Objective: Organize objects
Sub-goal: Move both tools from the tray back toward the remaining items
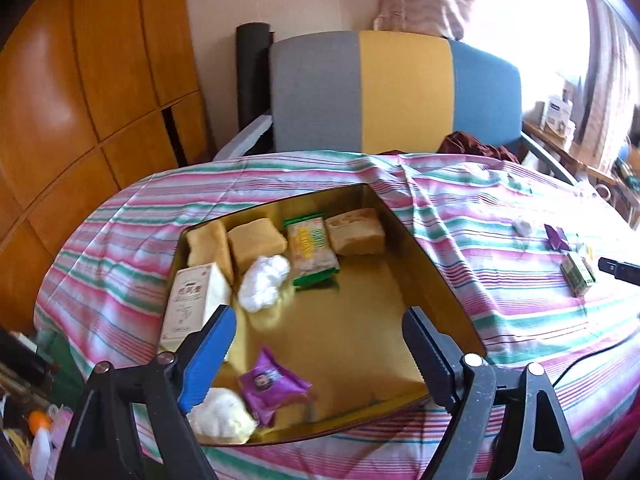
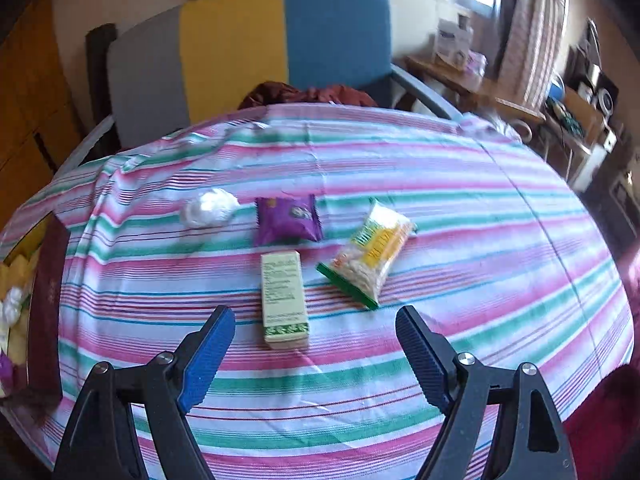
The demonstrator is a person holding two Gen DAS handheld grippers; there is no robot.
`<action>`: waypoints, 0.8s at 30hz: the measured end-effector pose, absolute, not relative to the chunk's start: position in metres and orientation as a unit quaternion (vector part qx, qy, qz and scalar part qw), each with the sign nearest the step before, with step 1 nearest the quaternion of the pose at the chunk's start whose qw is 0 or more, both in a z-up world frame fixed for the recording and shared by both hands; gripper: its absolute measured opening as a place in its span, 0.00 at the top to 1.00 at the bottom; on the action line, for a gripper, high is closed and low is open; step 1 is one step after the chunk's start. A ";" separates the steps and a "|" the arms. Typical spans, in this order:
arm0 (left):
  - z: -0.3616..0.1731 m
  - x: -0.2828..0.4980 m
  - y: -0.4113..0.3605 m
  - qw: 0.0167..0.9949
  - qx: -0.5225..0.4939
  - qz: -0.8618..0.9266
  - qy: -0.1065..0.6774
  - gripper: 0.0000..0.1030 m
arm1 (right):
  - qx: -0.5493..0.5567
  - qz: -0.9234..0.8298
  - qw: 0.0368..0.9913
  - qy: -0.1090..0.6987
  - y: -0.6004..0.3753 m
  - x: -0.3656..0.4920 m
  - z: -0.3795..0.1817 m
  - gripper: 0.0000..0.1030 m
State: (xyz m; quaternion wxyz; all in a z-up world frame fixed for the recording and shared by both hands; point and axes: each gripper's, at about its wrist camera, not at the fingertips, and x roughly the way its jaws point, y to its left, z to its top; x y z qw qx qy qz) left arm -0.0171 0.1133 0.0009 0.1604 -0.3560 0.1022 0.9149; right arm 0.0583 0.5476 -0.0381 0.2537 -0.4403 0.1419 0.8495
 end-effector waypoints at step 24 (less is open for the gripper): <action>-0.021 -0.014 0.251 0.272 -0.376 0.869 0.172 0.16 | -0.417 0.752 0.359 0.362 0.632 0.116 -0.060 0.18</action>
